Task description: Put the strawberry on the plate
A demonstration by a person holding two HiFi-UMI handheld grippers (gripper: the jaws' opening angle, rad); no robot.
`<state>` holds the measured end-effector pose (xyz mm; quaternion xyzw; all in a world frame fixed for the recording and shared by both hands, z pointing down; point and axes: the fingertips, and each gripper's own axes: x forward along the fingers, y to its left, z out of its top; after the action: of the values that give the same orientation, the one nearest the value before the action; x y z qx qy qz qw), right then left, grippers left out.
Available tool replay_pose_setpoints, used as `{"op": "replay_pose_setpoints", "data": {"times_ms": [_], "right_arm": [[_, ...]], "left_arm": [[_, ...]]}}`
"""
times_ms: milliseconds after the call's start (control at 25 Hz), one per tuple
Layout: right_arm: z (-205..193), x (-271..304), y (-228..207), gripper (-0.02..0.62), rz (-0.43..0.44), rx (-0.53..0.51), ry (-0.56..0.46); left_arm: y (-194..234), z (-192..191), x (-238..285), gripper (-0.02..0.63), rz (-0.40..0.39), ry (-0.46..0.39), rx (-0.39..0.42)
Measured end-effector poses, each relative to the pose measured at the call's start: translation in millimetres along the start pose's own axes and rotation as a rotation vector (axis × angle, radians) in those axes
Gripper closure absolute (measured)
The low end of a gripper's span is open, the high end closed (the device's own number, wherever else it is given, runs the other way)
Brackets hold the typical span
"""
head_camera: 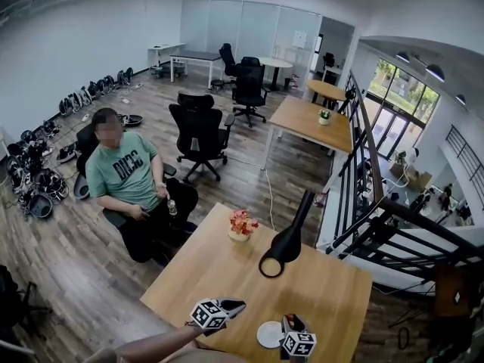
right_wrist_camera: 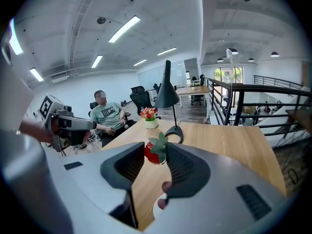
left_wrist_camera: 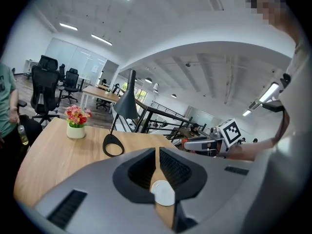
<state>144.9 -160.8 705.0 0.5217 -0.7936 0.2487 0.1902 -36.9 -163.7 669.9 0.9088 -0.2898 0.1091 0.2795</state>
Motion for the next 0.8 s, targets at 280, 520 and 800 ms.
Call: {"op": "replay_pose_setpoints", "data": {"times_ms": [280,520,800], "right_arm": [[-33,-22,-13,0.448,-0.039,0.043,0.006],[-33,-28,-18,0.448,-0.052,0.039,0.006],[-65,-23,-40,0.448,-0.073,0.053,0.076]], "left_arm": [[-16,-22,4,0.598,-0.021,0.036,-0.005],[-20,-18,9,0.598,-0.029,0.033,-0.012],[-28,-27,24,0.597,-0.047,0.064,-0.030]]}}
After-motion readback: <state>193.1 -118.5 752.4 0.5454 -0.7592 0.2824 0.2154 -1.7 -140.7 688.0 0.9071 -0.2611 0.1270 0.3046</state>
